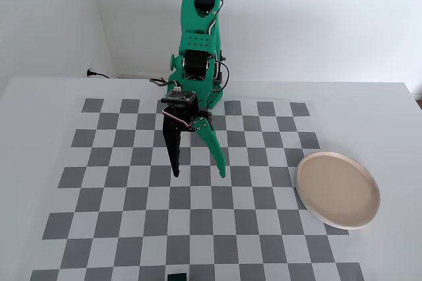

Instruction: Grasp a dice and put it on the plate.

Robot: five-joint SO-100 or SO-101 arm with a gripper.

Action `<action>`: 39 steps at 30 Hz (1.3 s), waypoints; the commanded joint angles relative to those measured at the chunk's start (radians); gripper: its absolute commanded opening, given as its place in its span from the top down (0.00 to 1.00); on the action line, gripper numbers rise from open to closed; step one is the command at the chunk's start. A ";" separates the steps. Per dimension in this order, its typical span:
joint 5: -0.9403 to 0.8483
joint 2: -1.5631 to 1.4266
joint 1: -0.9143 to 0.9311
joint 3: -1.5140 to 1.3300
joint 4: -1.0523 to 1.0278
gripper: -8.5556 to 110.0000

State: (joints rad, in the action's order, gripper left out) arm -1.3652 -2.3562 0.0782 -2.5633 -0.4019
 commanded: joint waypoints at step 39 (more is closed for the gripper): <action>-0.118 1.031 0.052 0.969 0.126 0.68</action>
State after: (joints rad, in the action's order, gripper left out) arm -1.4481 -1.3177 0.1350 -1.7027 -0.3114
